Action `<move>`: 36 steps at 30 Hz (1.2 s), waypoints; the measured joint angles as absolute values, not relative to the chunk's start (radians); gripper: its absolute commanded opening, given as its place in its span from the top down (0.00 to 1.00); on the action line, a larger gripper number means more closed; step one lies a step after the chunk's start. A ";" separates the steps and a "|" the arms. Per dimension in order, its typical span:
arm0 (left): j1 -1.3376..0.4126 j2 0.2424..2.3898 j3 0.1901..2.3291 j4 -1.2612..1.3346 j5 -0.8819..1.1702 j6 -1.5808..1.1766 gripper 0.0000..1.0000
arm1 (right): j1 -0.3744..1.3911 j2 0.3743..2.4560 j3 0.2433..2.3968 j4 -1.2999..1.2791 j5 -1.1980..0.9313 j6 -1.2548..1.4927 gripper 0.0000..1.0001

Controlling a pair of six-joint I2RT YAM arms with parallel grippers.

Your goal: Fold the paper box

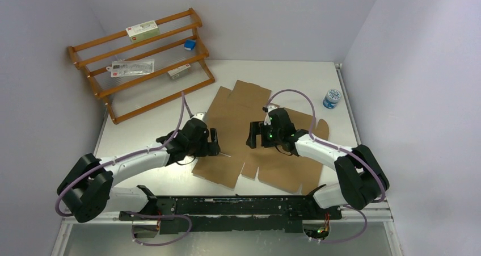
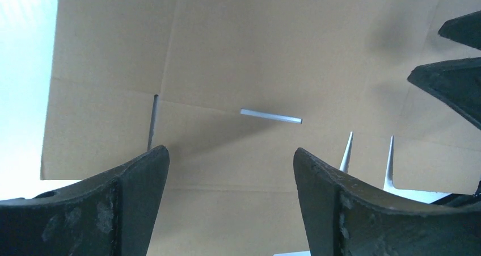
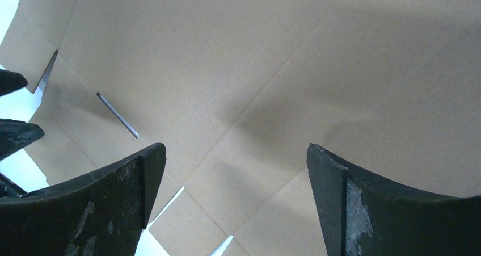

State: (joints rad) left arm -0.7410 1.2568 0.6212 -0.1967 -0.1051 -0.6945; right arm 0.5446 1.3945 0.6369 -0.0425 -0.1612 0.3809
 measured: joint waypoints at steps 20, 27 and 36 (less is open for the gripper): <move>-0.740 1.672 0.853 -0.090 -0.310 -0.593 0.17 | 0.545 1.338 0.593 -0.089 -0.102 0.393 0.00; -0.729 1.890 1.084 -0.035 -0.326 -0.465 0.15 | 0.545 1.320 0.557 -0.104 -0.121 0.407 0.00; -0.653 2.072 1.328 -0.003 -0.258 -0.363 0.14 | 0.559 1.379 0.575 -0.033 -0.228 0.401 0.00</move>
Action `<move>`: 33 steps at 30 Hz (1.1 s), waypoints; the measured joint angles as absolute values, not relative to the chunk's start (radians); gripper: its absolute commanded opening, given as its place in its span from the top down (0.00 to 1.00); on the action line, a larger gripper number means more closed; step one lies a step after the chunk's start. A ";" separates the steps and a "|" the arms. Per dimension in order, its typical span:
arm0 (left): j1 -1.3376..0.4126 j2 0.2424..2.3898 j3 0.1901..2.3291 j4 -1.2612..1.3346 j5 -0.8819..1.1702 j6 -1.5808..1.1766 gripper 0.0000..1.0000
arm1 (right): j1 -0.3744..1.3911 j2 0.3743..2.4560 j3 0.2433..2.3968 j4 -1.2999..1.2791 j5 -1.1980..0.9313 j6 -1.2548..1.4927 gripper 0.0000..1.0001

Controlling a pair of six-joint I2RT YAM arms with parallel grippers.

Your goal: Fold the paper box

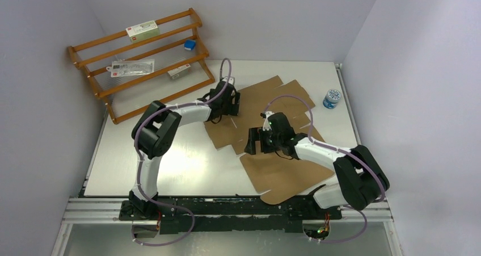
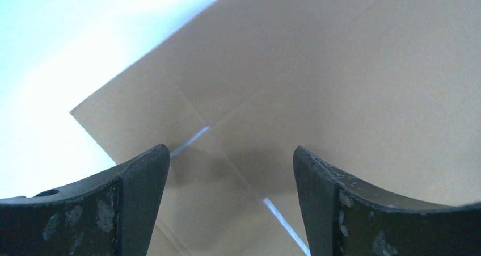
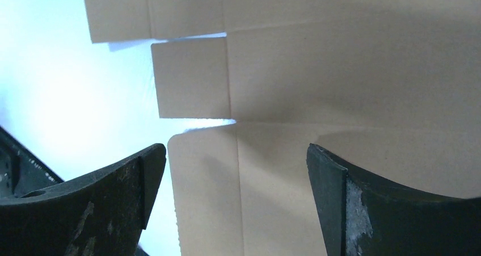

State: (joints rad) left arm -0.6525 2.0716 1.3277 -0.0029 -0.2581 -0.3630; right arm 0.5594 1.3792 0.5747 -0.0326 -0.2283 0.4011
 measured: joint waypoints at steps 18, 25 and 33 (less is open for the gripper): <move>-0.656 1.575 0.978 -0.049 -0.181 -0.473 0.16 | 0.572 1.328 0.643 -0.234 -0.164 0.354 0.00; -0.689 1.576 0.856 -0.080 -0.148 -0.522 0.17 | 0.609 1.259 0.610 -0.314 -0.170 0.368 0.00; -0.689 1.699 0.881 -0.049 -0.163 -0.515 0.17 | 0.651 1.240 0.550 -0.300 -0.203 0.413 0.01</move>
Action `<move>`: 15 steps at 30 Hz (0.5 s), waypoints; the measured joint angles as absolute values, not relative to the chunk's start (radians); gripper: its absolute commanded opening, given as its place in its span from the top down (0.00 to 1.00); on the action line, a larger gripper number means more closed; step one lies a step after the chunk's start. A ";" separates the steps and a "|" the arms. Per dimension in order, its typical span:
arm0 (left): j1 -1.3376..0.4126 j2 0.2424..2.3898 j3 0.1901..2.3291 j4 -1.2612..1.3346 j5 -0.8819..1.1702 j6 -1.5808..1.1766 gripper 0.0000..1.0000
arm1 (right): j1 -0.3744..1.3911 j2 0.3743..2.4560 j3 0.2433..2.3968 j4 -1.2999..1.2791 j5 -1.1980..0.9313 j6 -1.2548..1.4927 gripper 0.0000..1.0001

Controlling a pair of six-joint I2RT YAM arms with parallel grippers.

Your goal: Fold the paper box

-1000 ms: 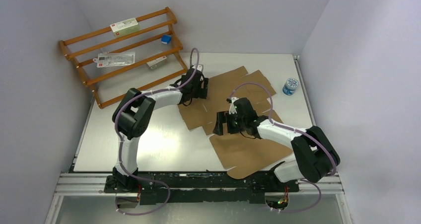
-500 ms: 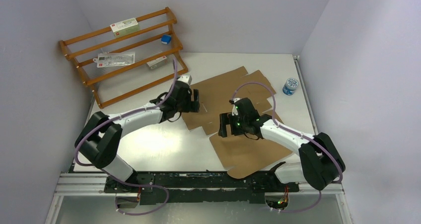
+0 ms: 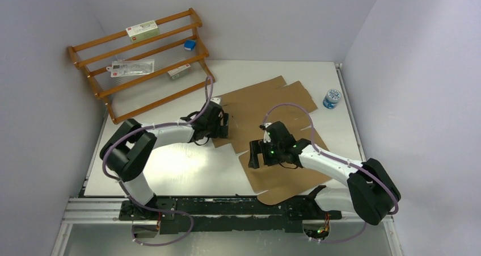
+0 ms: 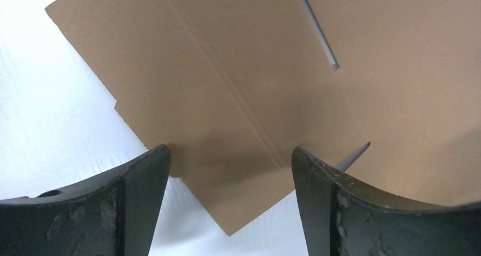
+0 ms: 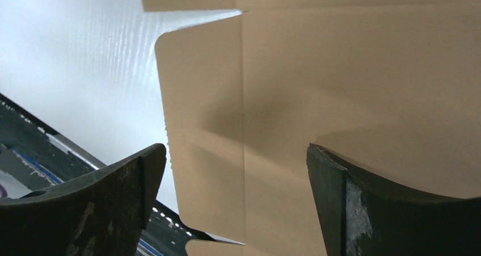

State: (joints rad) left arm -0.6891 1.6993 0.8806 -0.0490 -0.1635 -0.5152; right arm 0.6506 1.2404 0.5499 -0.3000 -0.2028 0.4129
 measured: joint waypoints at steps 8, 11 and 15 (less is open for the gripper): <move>-0.688 1.807 1.005 -0.047 -0.217 -0.472 0.15 | 0.761 1.301 0.562 -0.195 -0.221 0.479 0.02; -0.689 1.823 1.026 -0.052 -0.235 -0.454 0.14 | 0.811 1.358 0.591 -0.137 -0.229 0.502 0.02; -0.683 1.848 1.065 -0.055 -0.251 -0.429 0.13 | 0.879 1.443 0.649 -0.086 -0.237 0.520 0.02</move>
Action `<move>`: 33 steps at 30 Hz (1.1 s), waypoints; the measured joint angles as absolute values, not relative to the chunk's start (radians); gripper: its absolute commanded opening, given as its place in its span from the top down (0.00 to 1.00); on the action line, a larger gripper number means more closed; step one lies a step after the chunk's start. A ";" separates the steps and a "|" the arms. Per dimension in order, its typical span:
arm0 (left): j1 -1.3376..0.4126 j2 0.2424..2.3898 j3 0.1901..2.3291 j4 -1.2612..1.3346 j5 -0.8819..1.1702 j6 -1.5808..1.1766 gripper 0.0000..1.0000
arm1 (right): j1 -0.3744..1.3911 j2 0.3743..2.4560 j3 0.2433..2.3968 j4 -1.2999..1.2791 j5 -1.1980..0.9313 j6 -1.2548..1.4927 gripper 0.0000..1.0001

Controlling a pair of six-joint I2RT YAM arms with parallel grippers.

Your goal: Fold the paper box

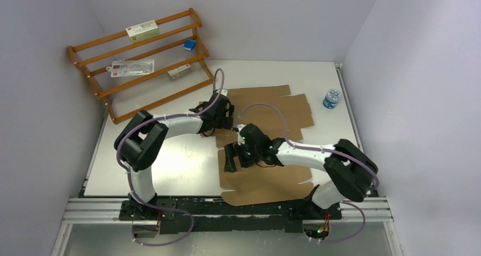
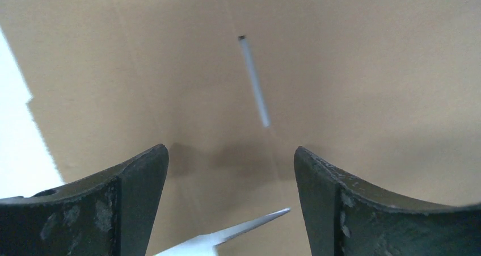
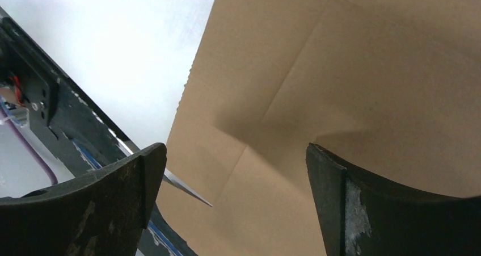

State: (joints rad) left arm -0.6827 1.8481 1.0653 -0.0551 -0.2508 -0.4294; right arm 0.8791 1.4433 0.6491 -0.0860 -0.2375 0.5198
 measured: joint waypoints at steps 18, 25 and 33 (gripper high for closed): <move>-0.472 1.722 1.068 0.009 -0.172 -0.415 0.10 | 0.832 1.505 1.018 -0.299 0.011 0.355 0.00; -0.345 1.682 0.967 0.047 -0.063 -0.433 0.10 | 0.550 1.441 1.048 -0.355 0.076 0.281 0.00; -0.318 1.777 0.986 0.047 0.044 -0.426 0.14 | 0.337 1.461 1.027 -0.337 0.098 0.274 0.00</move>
